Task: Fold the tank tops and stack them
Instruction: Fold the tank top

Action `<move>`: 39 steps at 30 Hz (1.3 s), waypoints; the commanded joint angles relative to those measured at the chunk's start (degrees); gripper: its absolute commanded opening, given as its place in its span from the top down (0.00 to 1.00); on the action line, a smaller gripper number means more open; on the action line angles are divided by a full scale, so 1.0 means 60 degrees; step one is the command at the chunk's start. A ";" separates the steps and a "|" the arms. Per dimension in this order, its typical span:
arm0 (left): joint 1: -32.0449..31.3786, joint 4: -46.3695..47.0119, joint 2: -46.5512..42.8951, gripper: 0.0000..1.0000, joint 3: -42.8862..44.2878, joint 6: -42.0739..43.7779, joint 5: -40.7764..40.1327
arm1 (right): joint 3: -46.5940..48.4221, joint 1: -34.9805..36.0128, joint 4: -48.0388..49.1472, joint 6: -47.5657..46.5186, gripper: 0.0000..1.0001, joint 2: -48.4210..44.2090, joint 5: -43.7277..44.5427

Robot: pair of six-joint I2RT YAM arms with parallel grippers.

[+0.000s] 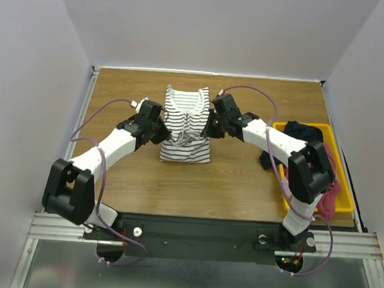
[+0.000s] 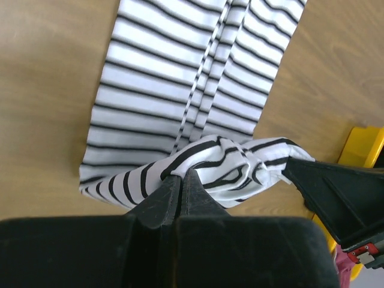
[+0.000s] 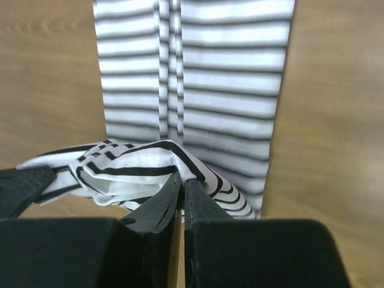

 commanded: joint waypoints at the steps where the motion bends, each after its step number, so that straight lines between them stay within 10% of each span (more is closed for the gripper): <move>1: 0.0353 0.0673 0.0699 1.00 0.1098 0.0561 0.0572 | 0.1394 -0.0466 0.0148 -0.0530 0.94 0.0757 -0.0536; 26: 0.1861 0.2064 0.4523 1.00 0.3752 0.0693 0.2051 | 0.5482 -0.1522 0.0177 -0.0838 0.86 0.4405 -0.1182; 33: 0.2096 0.2768 0.4481 0.20 0.3679 0.0869 0.2024 | 0.6185 -0.1624 0.0192 -0.0881 0.40 0.4685 -0.0889; 39: 0.2272 0.2797 0.3910 0.14 0.3445 0.1001 0.1569 | 0.6348 -0.1624 0.0191 -0.1087 0.30 0.4261 -0.0493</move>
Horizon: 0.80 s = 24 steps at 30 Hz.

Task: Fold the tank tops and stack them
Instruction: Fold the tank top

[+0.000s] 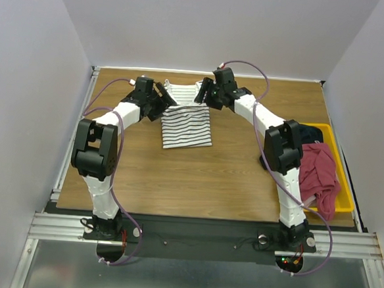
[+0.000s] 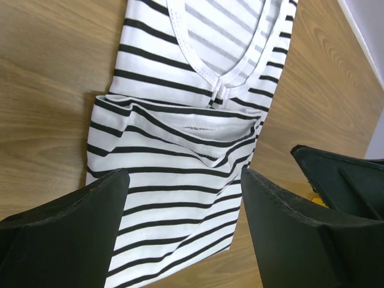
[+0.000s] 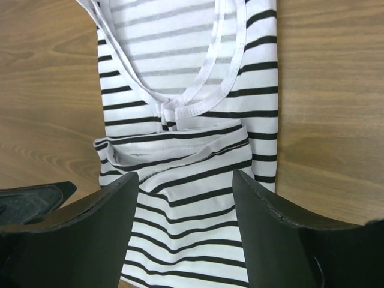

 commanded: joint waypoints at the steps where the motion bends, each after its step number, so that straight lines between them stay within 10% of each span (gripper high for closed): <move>1: 0.0152 0.0397 -0.0903 0.16 0.0024 0.0254 -0.0340 | 0.0137 -0.0062 0.0268 -0.0275 0.30 -0.0668 0.0378; 12: 0.0152 -0.0643 -0.0348 0.42 0.0490 0.0458 -0.1673 | -0.0115 0.0085 0.0385 -0.1327 0.40 -0.0144 0.0817; 24: 0.0225 -0.1303 0.1044 0.45 0.1839 0.0766 -0.1924 | 0.0794 0.0085 0.0429 -0.1871 0.45 0.0809 0.0876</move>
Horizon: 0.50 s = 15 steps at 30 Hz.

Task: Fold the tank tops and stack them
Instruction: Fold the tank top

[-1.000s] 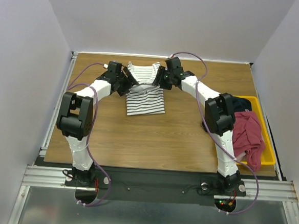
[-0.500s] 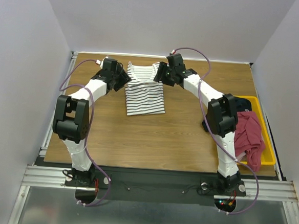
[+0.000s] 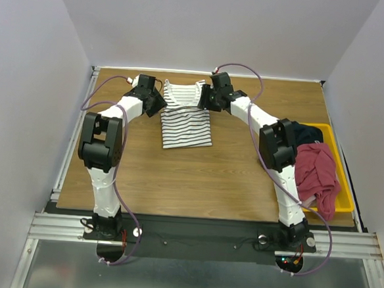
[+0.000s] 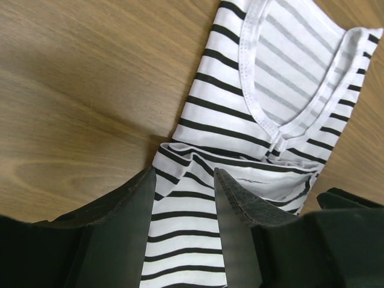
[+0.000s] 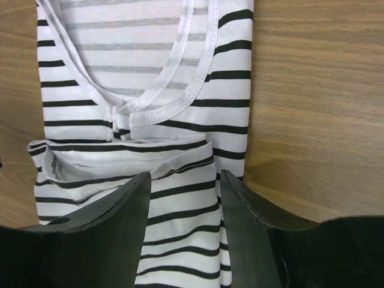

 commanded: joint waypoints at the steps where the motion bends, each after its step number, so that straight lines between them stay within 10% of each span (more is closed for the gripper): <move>1: 0.0094 -0.0235 0.0079 0.45 0.0626 0.0275 -0.0090 | 0.0655 0.0063 0.0364 -0.0411 0.46 0.0212 0.0180; 15: 0.0167 -0.0074 0.0445 0.46 0.0437 0.0450 -0.0017 | 0.1433 0.0063 0.0364 -0.0660 0.48 0.0974 0.0546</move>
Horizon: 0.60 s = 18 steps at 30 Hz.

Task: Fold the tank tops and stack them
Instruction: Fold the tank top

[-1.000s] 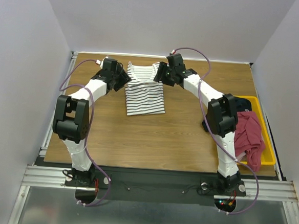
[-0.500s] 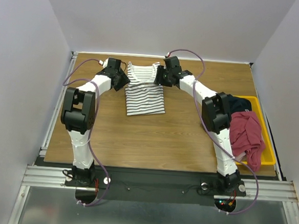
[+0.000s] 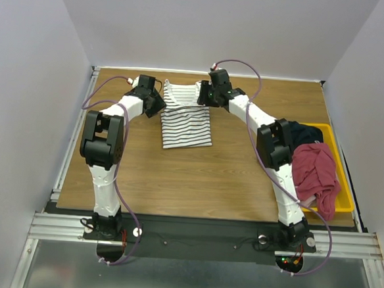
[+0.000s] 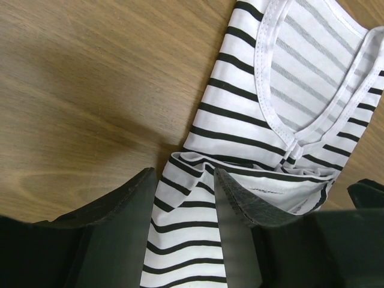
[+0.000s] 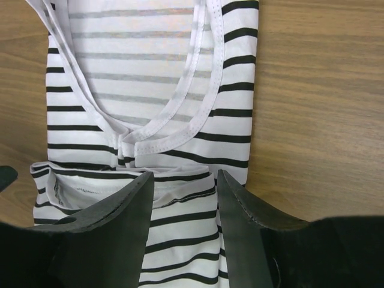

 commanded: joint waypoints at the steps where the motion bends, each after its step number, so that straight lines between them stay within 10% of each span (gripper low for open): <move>1: 0.0080 0.0101 -0.0017 0.45 0.0152 0.0254 -0.0035 | 0.0431 0.0063 0.0342 -0.0168 0.48 0.0366 0.0164; 18: 0.0080 0.0247 0.0598 0.56 0.0576 0.0342 0.0492 | 0.0665 0.0063 0.0342 -0.0168 0.57 0.0630 0.0149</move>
